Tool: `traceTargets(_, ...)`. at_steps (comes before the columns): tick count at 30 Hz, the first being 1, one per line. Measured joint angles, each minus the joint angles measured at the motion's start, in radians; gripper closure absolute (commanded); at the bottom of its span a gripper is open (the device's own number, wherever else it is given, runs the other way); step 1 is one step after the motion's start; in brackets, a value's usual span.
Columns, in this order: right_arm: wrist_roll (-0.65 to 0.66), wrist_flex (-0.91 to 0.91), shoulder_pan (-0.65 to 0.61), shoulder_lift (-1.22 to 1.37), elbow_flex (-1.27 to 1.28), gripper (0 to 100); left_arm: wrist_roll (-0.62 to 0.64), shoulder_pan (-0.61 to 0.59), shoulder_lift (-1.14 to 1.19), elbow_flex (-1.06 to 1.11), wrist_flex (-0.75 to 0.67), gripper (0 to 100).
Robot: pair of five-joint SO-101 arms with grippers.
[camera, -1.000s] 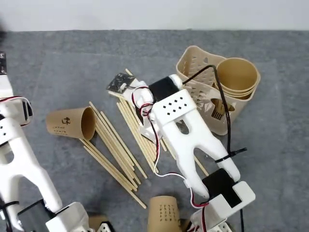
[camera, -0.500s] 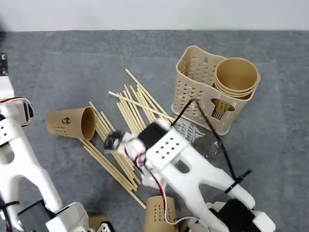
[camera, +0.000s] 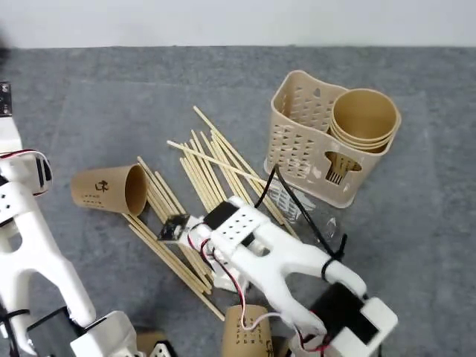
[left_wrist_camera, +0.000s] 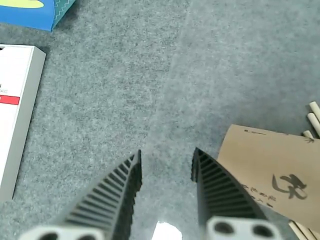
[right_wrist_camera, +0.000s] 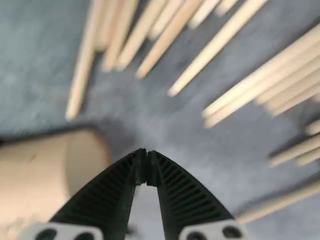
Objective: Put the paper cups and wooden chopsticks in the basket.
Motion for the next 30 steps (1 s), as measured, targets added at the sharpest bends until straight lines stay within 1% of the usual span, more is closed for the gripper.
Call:
traceTargets(3, 0.000, -0.109, 0.035, 0.031, -0.006, 98.8, 0.000, 0.000, 0.000, 0.000, 0.000, 84)
traceTargets(7, 0.000, -0.124, 0.081, 0.037, -0.109, 98.8, 0.000, 0.000, 0.000, 0.000, 0.000, 84)
traceTargets(9, 0.000, -0.071, 0.104, 0.037, -0.187, 98.8, 0.000, 0.000, 0.000, 0.000, 0.000, 84)
traceTargets(14, 0.000, 0.160, 0.180, 0.009, -0.390, 98.8, 0.000, 0.000, 0.000, 0.000, 0.002, 84)
traceTargets(18, -0.006, 0.302, 0.262, -0.078, -0.497, 98.8, 0.000, 0.020, 0.000, 0.000, 0.052, 84)
traceTargets(24, -0.118, 0.358, 0.448, -0.245, -0.528, 98.8, -0.037, 0.115, -0.018, 0.000, 0.161, 84)
traceTargets(27, -0.161, 0.361, 0.572, -0.333, -0.528, 98.8, -0.037, 0.184, -0.086, 0.000, 0.227, 84)
traceTargets(30, -0.181, 0.391, 0.700, -0.404, -0.528, 98.8, -0.040, 0.279, -0.180, 0.017, 0.301, 84)
